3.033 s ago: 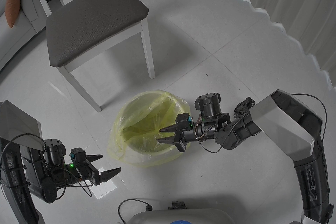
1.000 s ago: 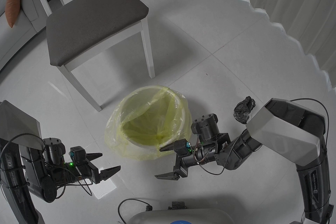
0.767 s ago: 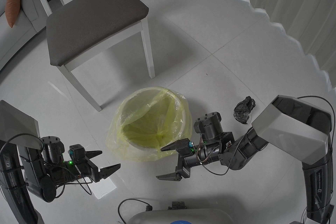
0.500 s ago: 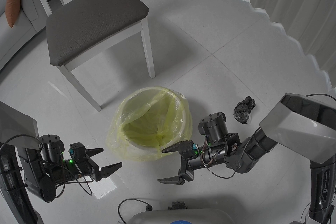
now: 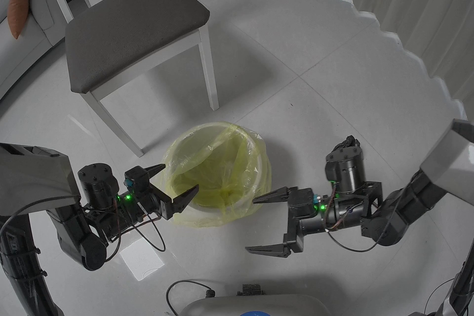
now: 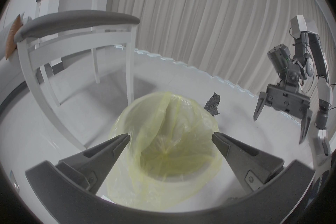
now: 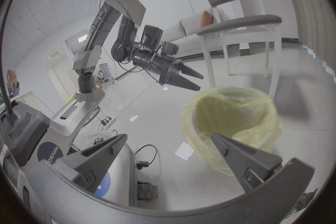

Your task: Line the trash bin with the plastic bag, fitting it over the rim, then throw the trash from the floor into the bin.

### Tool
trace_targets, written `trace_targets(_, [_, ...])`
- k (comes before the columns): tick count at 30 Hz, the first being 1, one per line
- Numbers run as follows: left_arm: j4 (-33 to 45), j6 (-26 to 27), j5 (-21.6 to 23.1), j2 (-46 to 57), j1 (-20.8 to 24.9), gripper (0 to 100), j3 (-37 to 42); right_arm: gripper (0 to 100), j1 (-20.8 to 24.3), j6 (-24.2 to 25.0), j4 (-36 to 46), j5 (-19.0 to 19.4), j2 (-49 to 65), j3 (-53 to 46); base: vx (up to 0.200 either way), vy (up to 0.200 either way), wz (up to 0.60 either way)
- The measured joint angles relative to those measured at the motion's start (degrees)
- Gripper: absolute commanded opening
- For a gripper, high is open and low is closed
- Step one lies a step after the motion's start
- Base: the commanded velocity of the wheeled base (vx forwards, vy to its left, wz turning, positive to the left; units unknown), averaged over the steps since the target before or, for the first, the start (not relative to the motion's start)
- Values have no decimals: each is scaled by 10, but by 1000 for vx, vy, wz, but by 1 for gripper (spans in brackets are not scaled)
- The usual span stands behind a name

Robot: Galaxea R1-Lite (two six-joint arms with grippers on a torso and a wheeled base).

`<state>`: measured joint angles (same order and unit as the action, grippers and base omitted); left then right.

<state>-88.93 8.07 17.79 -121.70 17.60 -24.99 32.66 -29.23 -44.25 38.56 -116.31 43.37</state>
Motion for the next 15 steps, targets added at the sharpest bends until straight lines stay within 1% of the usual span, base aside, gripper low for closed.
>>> trace_targets(5, [0, 2, -19, 1, 9, 100, -5, 100, -14, 8, -3, 0, 52, -31, 0, 0, 0])
trace_targets(11, [0, 2, -22, 11, 10, 100, -5, 100, -27, 13, -16, 2, 107, -71, 200, 0, 0])
trace_targets(15, [0, -1, -22, 17, 10, 100, -7, 100, -36, 20, -48, 3, 123, -90, 200, 0, 0])
